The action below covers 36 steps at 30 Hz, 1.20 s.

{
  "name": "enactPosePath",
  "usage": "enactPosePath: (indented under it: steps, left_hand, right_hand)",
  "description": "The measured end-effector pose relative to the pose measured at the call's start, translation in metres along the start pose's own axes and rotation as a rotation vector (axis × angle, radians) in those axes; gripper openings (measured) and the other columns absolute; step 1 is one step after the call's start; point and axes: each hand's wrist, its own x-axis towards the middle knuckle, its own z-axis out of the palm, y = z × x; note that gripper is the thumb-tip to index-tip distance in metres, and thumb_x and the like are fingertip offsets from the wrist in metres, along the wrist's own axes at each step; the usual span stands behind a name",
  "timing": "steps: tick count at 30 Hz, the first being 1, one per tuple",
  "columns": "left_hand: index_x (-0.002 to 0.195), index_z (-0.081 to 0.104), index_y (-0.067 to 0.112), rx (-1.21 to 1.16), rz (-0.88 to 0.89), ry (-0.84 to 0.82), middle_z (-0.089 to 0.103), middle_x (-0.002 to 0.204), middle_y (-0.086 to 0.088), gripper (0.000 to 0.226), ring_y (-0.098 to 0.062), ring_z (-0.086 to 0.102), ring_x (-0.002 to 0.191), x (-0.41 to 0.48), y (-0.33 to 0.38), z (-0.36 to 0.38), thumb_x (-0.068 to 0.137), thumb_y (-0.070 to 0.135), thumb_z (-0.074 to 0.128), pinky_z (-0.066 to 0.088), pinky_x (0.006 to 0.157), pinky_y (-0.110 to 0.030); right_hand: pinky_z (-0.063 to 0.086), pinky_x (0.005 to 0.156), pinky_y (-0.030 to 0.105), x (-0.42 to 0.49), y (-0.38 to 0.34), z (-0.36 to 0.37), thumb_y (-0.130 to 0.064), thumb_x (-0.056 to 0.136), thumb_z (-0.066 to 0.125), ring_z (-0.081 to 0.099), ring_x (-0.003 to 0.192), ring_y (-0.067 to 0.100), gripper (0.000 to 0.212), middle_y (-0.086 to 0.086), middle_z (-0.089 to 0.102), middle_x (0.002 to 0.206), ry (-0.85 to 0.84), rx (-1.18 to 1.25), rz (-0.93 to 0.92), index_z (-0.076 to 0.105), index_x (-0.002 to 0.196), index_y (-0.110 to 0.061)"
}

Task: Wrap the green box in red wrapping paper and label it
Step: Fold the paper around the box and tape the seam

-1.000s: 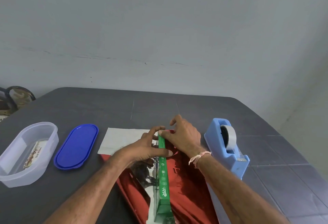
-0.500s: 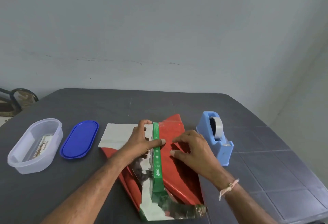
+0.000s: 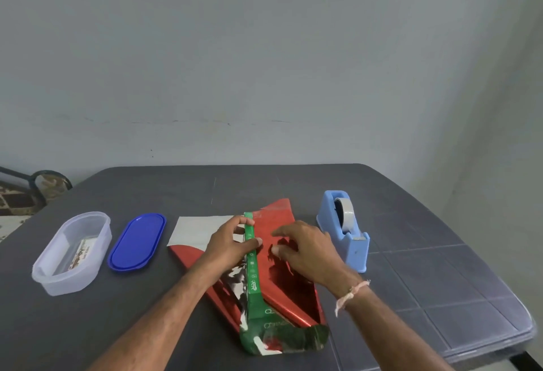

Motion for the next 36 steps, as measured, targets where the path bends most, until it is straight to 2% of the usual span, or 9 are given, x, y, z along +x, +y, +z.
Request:
enactPosePath:
  steps: [2, 5, 9, 14, 18, 22, 29, 32, 36]
  left_hand:
    - [0.115, 0.062, 0.037, -0.033, -0.020, -0.007, 0.065, 0.117, 0.003, 0.040, -0.019, 0.072, 0.093, 0.001, 0.000, 0.000, 0.083, 0.028, 0.084, 0.052, 0.065, -0.025]
    - [0.115, 0.061, 0.040, -0.086, -0.034, -0.015, 0.065, 0.117, 0.001, 0.043, -0.024, 0.073, 0.092, 0.003, -0.004, 0.001, 0.082, 0.025, 0.085, 0.055, 0.064, -0.030]
    - [0.114, 0.060, 0.042, -0.094, -0.039, -0.023, 0.064, 0.117, 0.001, 0.043, -0.022, 0.074, 0.092, 0.006, -0.009, 0.000, 0.082, 0.026, 0.085, 0.062, 0.070, -0.035]
    - [0.118, 0.058, 0.040, -0.104, -0.040, -0.040, 0.063, 0.120, 0.001, 0.044, -0.018, 0.075, 0.086, 0.005, -0.011, 0.000, 0.084, 0.026, 0.083, 0.058, 0.064, -0.024]
    - [0.116, 0.059, 0.043, -0.134, -0.040, -0.034, 0.063, 0.119, 0.002, 0.044, -0.020, 0.076, 0.085, 0.005, -0.013, 0.001, 0.083, 0.028, 0.083, 0.061, 0.066, -0.030]
    - [0.115, 0.059, 0.043, -0.154, -0.038, -0.026, 0.064, 0.118, 0.000, 0.045, -0.020, 0.076, 0.085, 0.006, -0.014, 0.003, 0.082, 0.027, 0.084, 0.059, 0.066, -0.028]
    - [0.120, 0.058, 0.040, -0.144, -0.037, -0.029, 0.063, 0.119, 0.000, 0.046, -0.019, 0.075, 0.088, 0.006, -0.015, 0.003, 0.084, 0.027, 0.084, 0.061, 0.068, -0.027]
    - [0.120, 0.058, 0.042, -0.141, -0.041, -0.029, 0.064, 0.120, 0.000, 0.046, -0.019, 0.074, 0.090, 0.004, -0.014, 0.003, 0.084, 0.030, 0.083, 0.060, 0.070, -0.029]
    - [0.114, 0.059, 0.046, -0.148, -0.029, -0.009, 0.066, 0.117, 0.001, 0.042, -0.020, 0.075, 0.088, 0.001, -0.015, 0.003, 0.082, 0.034, 0.084, 0.063, 0.077, -0.039]
  right_hand:
    - [0.048, 0.105, 0.042, 0.019, -0.003, 0.001, -0.027, 0.098, 0.065, 0.060, 0.118, 0.019, 0.036, 0.000, 0.064, 0.130, 0.023, 0.016, -0.027, 0.066, 0.134, -0.027]
    - [0.053, 0.094, 0.041, 0.048, -0.008, 0.010, -0.010, 0.100, 0.055, 0.062, 0.108, 0.027, 0.034, 0.008, 0.064, 0.117, -0.017, -0.041, -0.060, 0.069, 0.129, -0.018]
    - [0.049, 0.077, 0.034, 0.074, -0.007, 0.022, -0.007, 0.099, 0.047, 0.060, 0.099, 0.027, 0.037, 0.005, 0.054, 0.106, -0.054, -0.129, -0.071, 0.070, 0.124, -0.024]
    - [0.050, 0.081, 0.038, 0.082, -0.002, 0.029, -0.008, 0.101, 0.048, 0.056, 0.105, 0.025, 0.050, 0.004, 0.051, 0.114, -0.075, -0.205, -0.079, 0.057, 0.143, -0.033]
    - [0.050, 0.082, 0.038, 0.083, -0.001, 0.033, -0.009, 0.101, 0.047, 0.055, 0.109, 0.025, 0.052, 0.004, 0.050, 0.115, -0.070, -0.225, -0.099, 0.053, 0.147, -0.032]
    - [0.044, 0.072, 0.032, 0.081, 0.003, 0.035, -0.010, 0.100, 0.049, 0.052, 0.102, 0.019, 0.056, -0.002, 0.045, 0.108, -0.051, -0.198, -0.126, 0.051, 0.147, -0.040]
    - [0.047, 0.078, 0.035, 0.082, 0.000, 0.034, -0.011, 0.099, 0.050, 0.049, 0.110, 0.021, 0.063, 0.000, 0.043, 0.114, -0.098, -0.268, -0.142, 0.041, 0.152, -0.044]
    - [0.054, 0.087, 0.039, 0.083, 0.002, 0.028, -0.003, 0.098, 0.048, 0.057, 0.109, 0.024, 0.063, 0.004, 0.051, 0.122, -0.102, -0.138, -0.142, 0.045, 0.152, -0.035]
    - [0.054, 0.090, 0.036, 0.062, 0.009, 0.013, -0.008, 0.094, 0.062, 0.063, 0.100, 0.017, 0.037, 0.001, 0.064, 0.118, 0.109, 0.061, -0.083, 0.067, 0.127, -0.023]
